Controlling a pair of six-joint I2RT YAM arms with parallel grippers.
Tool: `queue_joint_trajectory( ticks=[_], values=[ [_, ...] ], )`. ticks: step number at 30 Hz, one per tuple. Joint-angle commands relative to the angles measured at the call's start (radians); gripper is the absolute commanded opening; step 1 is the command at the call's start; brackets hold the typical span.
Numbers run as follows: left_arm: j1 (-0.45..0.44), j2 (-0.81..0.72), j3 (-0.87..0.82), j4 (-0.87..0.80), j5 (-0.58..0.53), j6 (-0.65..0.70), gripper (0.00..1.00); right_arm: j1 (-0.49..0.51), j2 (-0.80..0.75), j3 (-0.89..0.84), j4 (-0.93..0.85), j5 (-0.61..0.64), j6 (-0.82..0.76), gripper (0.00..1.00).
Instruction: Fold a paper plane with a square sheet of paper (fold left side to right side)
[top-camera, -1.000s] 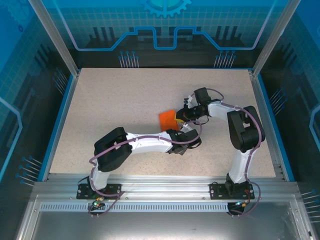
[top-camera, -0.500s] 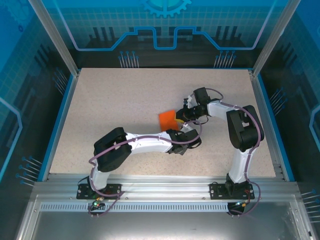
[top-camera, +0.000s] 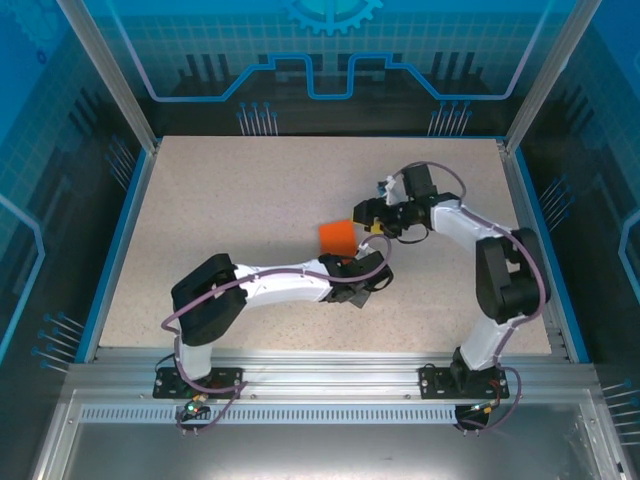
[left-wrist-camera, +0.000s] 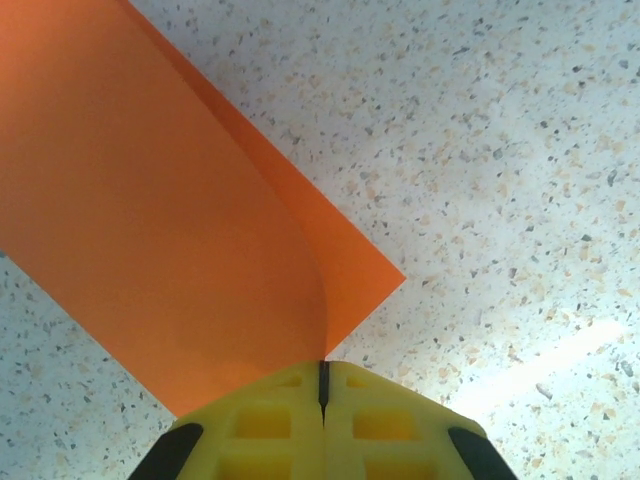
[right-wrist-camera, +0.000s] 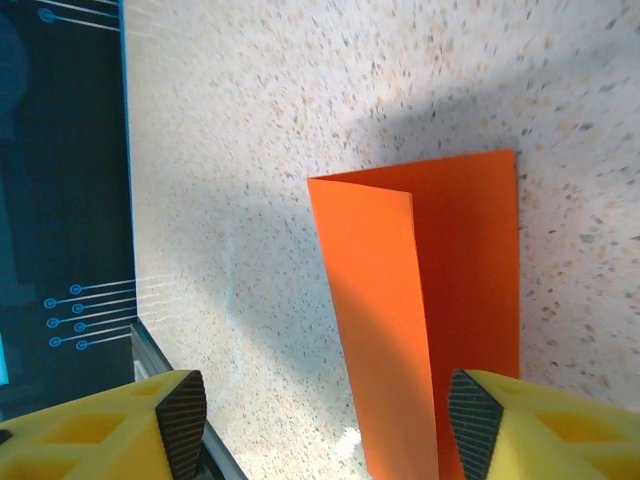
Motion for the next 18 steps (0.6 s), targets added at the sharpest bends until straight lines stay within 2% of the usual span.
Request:
queue_joint_trajectory(
  ticks=[1,5,8,11,18],
  values=[
    [0.032,-0.06,-0.045,0.043,0.088,-0.001,0.03,-0.039,-0.068,-0.058,-0.04,0.034,-0.043,0.69],
    [0.074,-0.094,-0.091,0.076,0.158,-0.005,0.03,-0.059,-0.128,-0.148,-0.041,0.057,-0.068,0.67],
    [0.11,-0.116,-0.122,0.1,0.208,-0.009,0.03,-0.058,-0.169,-0.22,-0.03,0.066,-0.086,0.54],
    [0.146,-0.13,-0.144,0.123,0.25,-0.009,0.03,-0.059,-0.201,-0.302,0.004,0.067,-0.087,0.47],
    [0.208,-0.152,-0.148,0.109,0.267,0.015,0.03,-0.013,-0.198,-0.393,0.051,0.048,-0.094,0.24]
  ],
)
